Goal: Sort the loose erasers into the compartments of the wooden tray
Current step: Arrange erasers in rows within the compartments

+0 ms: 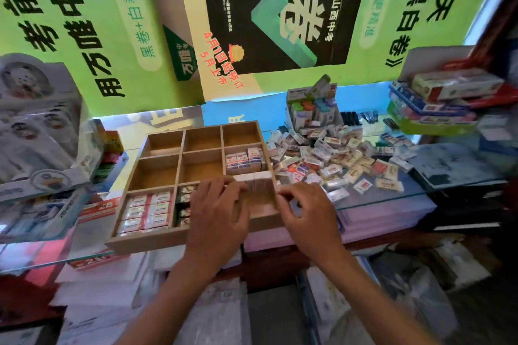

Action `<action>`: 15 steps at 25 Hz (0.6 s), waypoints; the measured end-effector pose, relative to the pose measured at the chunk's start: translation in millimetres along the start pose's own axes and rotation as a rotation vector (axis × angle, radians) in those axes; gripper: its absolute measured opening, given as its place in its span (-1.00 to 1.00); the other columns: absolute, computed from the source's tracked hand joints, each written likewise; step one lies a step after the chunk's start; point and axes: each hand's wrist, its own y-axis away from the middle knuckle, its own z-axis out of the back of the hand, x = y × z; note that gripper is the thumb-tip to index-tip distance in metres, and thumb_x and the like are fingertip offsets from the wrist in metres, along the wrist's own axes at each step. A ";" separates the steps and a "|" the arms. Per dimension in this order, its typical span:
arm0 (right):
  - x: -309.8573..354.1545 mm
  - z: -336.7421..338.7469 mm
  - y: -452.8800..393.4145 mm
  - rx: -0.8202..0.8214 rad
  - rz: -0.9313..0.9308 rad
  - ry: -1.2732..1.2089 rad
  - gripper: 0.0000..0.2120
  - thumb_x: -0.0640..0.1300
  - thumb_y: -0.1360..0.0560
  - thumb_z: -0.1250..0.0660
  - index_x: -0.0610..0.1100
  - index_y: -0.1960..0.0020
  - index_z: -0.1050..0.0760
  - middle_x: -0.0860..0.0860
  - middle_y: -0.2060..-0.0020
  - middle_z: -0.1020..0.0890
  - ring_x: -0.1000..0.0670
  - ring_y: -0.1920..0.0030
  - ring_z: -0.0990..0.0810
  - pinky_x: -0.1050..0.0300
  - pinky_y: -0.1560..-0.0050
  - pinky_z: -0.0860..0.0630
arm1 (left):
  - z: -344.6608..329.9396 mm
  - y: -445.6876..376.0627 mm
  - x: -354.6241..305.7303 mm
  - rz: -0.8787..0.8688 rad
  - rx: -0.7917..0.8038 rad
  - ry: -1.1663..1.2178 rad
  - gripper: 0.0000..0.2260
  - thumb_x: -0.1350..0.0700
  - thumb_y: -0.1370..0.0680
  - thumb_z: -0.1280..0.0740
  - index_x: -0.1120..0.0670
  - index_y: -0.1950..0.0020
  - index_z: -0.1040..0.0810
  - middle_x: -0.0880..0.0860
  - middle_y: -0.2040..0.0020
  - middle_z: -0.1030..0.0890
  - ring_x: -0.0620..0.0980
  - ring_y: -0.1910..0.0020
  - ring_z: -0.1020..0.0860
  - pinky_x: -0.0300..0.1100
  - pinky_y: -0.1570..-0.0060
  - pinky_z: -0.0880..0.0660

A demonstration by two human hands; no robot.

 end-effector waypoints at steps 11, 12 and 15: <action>-121.6 87.7 32.7 0.003 -0.293 -0.044 -0.74 -0.28 -0.45 -0.42 0.00 -0.05 -0.52 0.12 0.03 -0.56 0.16 0.03 -0.48 0.36 0.09 -0.37 | -98.0 -52.5 -106.8 0.056 0.428 -0.216 -0.40 -0.12 -0.51 -0.30 0.00 -0.48 -0.20 0.05 -0.31 -0.52 0.15 -0.36 -0.33 0.07 -0.26 -0.23; -122.7 85.3 32.2 0.014 -0.272 -0.035 -0.74 -0.29 -0.45 -0.42 0.01 -0.03 -0.53 0.12 0.04 -0.56 0.13 0.01 -0.50 0.35 0.06 -0.39 | -100.1 -56.0 -106.2 0.069 0.448 -0.214 -0.41 -0.13 -0.50 -0.31 -0.01 -0.46 -0.21 0.06 -0.31 -0.53 0.15 -0.36 -0.33 0.07 -0.26 -0.23; -120.3 77.5 26.0 0.027 -0.237 -0.040 -0.74 -0.28 -0.45 -0.40 0.01 -0.05 -0.55 0.13 0.04 -0.56 0.09 -0.01 -0.52 0.21 0.03 -0.47 | -102.6 -64.1 -101.3 0.106 0.497 -0.170 -0.46 -0.12 -0.48 -0.36 -0.05 -0.40 -0.27 0.06 -0.28 -0.56 0.15 -0.36 -0.35 0.07 -0.27 -0.24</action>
